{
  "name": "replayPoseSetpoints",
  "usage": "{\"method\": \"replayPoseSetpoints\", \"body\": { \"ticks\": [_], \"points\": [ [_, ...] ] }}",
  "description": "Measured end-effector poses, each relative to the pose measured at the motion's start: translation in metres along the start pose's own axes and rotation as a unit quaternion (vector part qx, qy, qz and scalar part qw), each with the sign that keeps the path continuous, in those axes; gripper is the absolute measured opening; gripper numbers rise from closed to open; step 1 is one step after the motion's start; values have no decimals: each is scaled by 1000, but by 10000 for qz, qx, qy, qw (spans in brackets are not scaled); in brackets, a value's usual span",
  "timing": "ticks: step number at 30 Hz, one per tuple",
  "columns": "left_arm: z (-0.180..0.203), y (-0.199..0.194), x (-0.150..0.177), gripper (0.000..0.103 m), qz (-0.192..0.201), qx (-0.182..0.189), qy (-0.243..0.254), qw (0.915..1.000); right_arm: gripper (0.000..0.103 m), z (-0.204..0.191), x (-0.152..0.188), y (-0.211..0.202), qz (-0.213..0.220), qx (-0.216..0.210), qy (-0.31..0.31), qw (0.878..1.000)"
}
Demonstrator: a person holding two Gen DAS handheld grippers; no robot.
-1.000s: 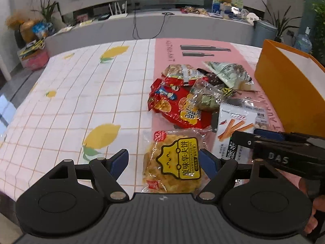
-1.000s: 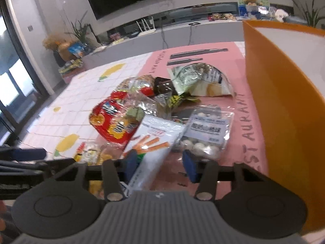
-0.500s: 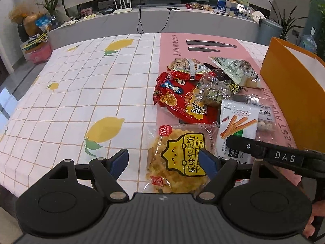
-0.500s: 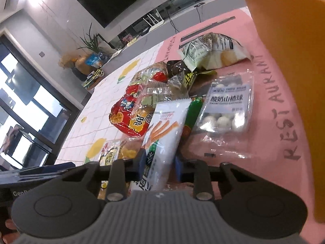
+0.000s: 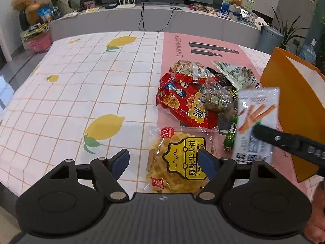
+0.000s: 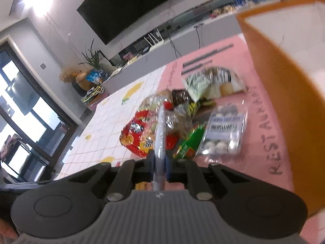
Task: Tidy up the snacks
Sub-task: 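Grasp the yellow waffle bag with left tool while right tool lifts white packet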
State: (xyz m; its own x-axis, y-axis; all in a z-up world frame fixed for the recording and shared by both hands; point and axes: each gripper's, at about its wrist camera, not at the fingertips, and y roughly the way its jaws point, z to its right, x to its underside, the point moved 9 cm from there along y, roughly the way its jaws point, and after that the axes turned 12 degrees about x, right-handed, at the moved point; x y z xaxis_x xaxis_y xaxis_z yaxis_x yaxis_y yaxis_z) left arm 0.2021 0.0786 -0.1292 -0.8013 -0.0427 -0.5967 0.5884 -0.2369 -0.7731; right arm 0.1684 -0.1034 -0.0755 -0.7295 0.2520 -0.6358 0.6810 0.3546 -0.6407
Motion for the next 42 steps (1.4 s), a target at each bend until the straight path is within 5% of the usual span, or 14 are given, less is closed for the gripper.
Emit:
{"method": "replayPoseSetpoints", "body": {
  "ticks": [20,25,33,42],
  "points": [
    [21,44,3,103,-454,-81,56,9989,7,6,-27,-66,540,329,-240,9977],
    [22,58,13,103,-716,-446,457,9954,7,3,-17,-60,284,243,-151,9992],
    [22,51,15,86,-655,-178,310,9972,7,-13,3,-44,-101,287,-373,9988],
    [-11,35,10,86,-580,-317,-391,9970,7,-39,32,-7,-464,1307,-1262,9823]
  ]
}}
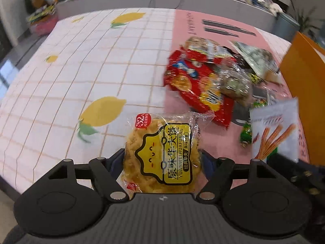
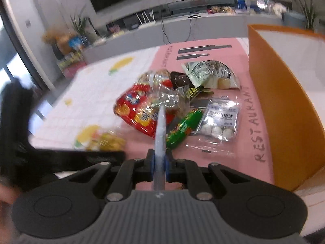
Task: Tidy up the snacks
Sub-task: 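Grasp the yellow waffle bag with left tool while right tool lifts white packet, then drop the white packet into the orange box with right tool while left lifts waffle bag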
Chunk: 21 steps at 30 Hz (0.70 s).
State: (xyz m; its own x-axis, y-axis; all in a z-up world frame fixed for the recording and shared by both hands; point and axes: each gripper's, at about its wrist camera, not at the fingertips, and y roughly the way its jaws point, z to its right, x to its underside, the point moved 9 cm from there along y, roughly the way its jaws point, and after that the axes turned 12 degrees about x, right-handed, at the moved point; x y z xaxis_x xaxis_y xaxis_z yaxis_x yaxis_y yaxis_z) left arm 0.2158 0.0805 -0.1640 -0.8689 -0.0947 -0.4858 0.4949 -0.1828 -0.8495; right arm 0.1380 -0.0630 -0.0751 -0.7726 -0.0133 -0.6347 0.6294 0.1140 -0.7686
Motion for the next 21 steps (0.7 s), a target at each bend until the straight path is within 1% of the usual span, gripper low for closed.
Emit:
{"method": "replayPoseSetpoints", "body": {
  "ticks": [3,9,13,15,16,19,21],
  "points": [
    [-5,-4,-2,86,-40,81,-200,9998,7,-16,2,4,83,184,-333,9992],
    [-6,-10,-4,86,-20,161,-213,9996,8,-35,15,18,226,289,-665,9971],
    [-6,-8,-5,86,-20,93,-206,9997,9,-37,20,25,289,368,-721,9963],
    [-6,-6,-4,86,-47,71,-213,9997,9,-34,28,35,123,378,-569,9976],
    [-6,-6,-3,86,-58,72,-224,9997,8,-31,29,36,185,360,-465,9981],
    [-6,-7,-4,86,-41,79,-234,9997,7,-34,30,33,419,457,-609,9962],
    [-5,-9,-5,86,-17,77,-197,9998,7,-33,28,27,581,498,-592,9953]
  ]
}}
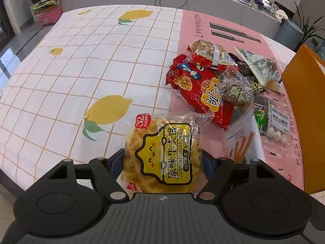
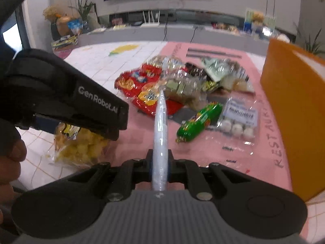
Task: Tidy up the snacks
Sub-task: 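Drop the white packet into the orange box with right tool while left lifts waffle bag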
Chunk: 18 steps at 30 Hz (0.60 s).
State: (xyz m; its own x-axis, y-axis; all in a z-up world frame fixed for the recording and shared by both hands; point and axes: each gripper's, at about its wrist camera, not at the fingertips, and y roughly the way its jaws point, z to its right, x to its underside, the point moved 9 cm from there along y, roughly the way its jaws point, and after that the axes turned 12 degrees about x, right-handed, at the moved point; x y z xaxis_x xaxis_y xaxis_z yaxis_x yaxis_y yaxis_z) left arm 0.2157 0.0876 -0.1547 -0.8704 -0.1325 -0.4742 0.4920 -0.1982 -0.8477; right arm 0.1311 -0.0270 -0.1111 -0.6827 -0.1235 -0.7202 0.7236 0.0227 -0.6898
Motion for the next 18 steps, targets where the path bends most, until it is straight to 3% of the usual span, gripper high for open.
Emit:
{"method": "replayPoseSetpoints", "body": {
  "ticks": [11,18],
  "points": [
    [10,-17,-5,86,231,62,171,9996,7,18,-29,-40,488,-280,328,9979],
    [31,-37,-10,86,443,404,334,9976,7,91,-84,-88,1025,-196,970,9898]
  ]
}}
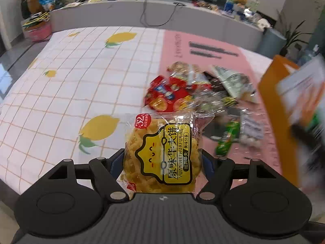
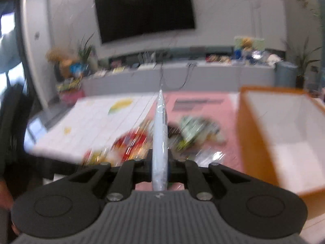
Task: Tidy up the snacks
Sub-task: 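Drop the white packet into the orange box with right tool while left lifts waffle bag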
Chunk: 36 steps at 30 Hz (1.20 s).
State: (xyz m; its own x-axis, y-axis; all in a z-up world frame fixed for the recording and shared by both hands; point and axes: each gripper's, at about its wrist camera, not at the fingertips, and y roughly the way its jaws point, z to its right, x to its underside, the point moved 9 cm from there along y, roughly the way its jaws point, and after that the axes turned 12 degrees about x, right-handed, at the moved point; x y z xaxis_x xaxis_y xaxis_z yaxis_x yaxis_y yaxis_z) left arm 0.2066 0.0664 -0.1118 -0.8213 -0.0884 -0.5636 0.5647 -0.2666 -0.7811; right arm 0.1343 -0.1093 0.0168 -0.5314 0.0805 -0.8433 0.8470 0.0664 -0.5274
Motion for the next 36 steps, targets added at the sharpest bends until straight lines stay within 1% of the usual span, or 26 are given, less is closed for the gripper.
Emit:
{"method": "replayPoseSetpoints", "body": {
  "ticks": [2,3,6,9,11,13,15,16,20,23,29,33,35,36],
  "points": [
    [10,-7,-3,86,93,146,30,9998,7,30,-26,-13,217,68,286,9993],
    [15,-9,-4,86,132,214,44,9997,7,44,-34,-17,249,95,347,9990],
    [32,-18,-8,86,240,481,75,9985,7,86,-43,-18,249,316,527,9978],
    [56,-26,-10,86,289,797,204,9962,7,127,-35,-6,15,521,806,9954],
    [72,-30,-12,86,305,998,309,9941,7,146,-26,6,-197,460,1054,9932],
    [86,-33,-12,86,309,1157,400,9920,7,155,-16,18,-473,346,1288,9899],
    [100,-34,-11,86,307,1253,516,9903,8,158,-6,28,-713,319,1418,9868],
    [106,-33,-11,86,308,1274,563,9898,8,157,-3,32,-759,323,1462,9858],
    [118,-26,-8,86,268,1295,677,9889,8,151,-3,43,-743,121,1613,9840],
    [120,-21,-5,86,242,1252,736,9891,8,151,-4,56,-782,278,1437,9861],
    [116,-21,1,86,225,1294,659,9892,8,147,13,74,-1270,72,1429,9815],
    [116,-19,4,86,194,1314,641,9891,8,148,22,84,-1517,-65,1755,9727],
    [115,-19,5,86,177,1326,642,9889,13,149,24,87,-1622,-178,1990,9663],
    [115,-19,5,86,180,1329,645,9889,14,151,25,87,-1655,-182,2075,9640]
  ]
}}
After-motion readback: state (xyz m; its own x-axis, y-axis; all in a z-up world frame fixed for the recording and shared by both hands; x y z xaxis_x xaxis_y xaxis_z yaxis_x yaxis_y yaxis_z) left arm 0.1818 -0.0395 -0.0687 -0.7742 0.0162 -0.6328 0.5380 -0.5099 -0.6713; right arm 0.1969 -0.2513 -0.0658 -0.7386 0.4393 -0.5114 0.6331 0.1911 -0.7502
